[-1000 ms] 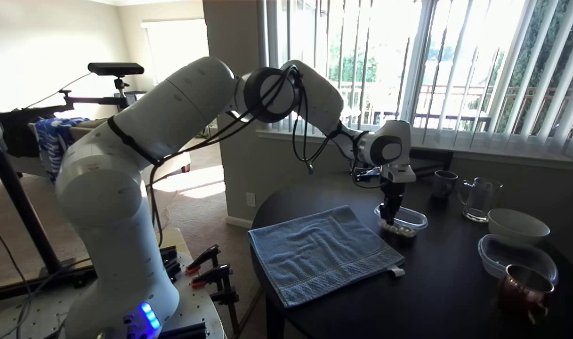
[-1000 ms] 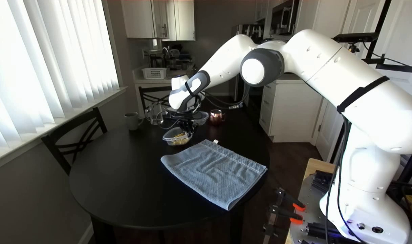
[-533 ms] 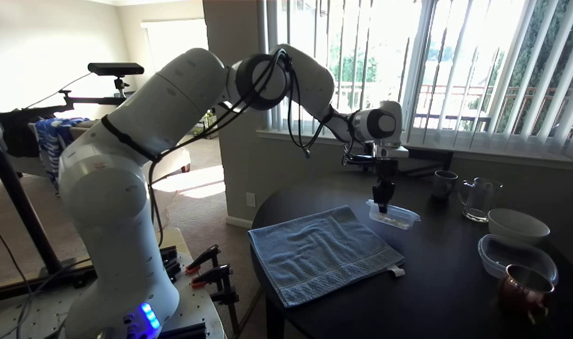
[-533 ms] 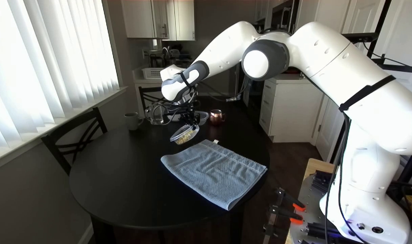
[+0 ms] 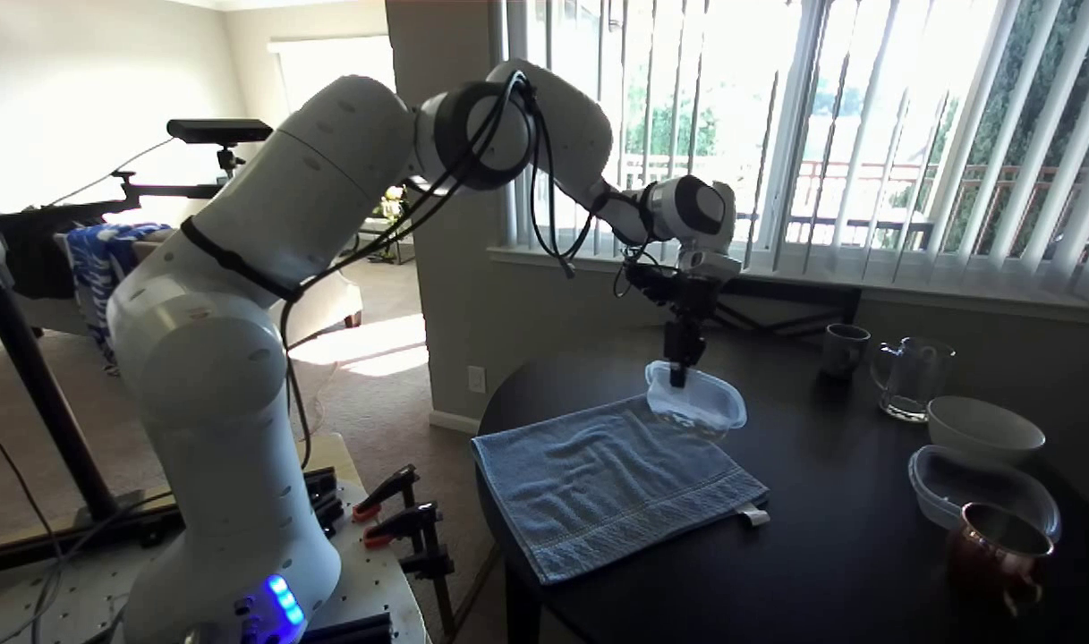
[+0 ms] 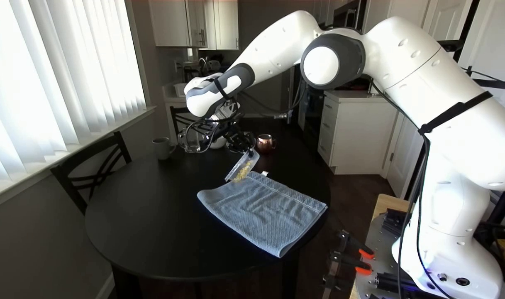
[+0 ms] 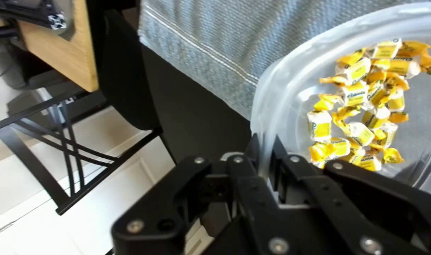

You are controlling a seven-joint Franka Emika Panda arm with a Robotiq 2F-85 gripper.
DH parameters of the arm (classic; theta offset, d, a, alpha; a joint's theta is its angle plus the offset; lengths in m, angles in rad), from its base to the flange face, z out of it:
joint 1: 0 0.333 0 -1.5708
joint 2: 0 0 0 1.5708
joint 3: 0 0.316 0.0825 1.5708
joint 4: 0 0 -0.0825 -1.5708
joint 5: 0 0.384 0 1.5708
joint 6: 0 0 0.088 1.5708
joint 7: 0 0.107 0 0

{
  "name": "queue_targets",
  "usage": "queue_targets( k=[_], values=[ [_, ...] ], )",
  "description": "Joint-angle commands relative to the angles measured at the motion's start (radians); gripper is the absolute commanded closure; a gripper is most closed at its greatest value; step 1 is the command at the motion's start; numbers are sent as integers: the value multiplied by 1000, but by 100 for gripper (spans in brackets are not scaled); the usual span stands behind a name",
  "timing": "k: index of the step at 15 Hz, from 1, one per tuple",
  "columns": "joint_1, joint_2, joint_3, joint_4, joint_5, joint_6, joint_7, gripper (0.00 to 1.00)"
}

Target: Pour the contents in the bowl on the towel

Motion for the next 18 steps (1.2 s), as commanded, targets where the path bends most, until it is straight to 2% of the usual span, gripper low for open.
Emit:
queue_targets(
  k=[1, 4, 7, 12, 18],
  values=[
    [-11, -51, 43, -114, -32, -114, -62, 94],
    [1, -70, 68, -190, -67, -172, -126, 94],
    [25, -98, 89, -225, -132, -277, -191, 93],
    [75, -135, 134, -200, -279, -540, -310, 94],
    [120, -123, 203, -145, -527, -726, -533, 94]
  ],
)
